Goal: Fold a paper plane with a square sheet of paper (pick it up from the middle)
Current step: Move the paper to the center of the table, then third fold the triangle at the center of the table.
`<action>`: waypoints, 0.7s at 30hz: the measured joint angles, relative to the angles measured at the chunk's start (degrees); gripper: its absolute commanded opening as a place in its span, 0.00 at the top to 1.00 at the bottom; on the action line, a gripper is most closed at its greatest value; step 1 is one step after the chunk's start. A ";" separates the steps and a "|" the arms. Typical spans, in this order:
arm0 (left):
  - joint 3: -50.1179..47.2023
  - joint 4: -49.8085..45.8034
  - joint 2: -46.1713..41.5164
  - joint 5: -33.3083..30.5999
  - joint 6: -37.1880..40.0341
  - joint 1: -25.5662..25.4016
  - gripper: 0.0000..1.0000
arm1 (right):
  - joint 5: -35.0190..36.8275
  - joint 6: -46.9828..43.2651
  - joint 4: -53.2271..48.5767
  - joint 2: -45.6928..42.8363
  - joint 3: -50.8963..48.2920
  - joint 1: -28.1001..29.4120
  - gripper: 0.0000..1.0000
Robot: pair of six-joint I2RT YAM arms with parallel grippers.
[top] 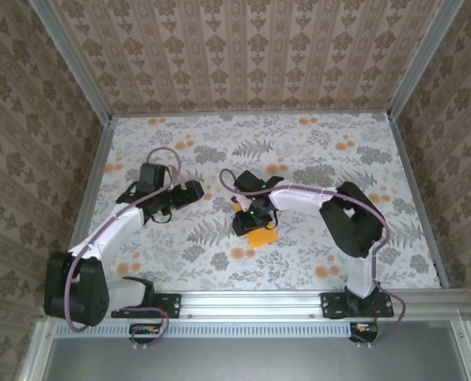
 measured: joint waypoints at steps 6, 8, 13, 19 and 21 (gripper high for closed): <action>2.19 4.17 7.58 0.13 -2.62 -9.09 0.35 | 5.57 10.21 4.28 -14.45 -8.74 -1.44 0.35; 3.63 5.75 10.58 0.61 -3.48 -12.17 0.46 | 6.97 13.70 6.29 -18.73 -12.26 -2.78 0.35; 8.96 9.66 19.91 3.21 -5.64 -18.08 0.66 | 7.69 19.63 9.57 -23.45 -20.39 -7.06 0.35; 14.34 11.80 28.50 5.09 -7.02 -21.38 0.75 | 3.02 22.29 13.62 -23.47 -26.51 -11.28 0.36; 14.95 11.76 29.79 5.11 -7.23 -21.62 0.74 | 1.20 22.47 14.60 -23.41 -27.36 -12.07 0.36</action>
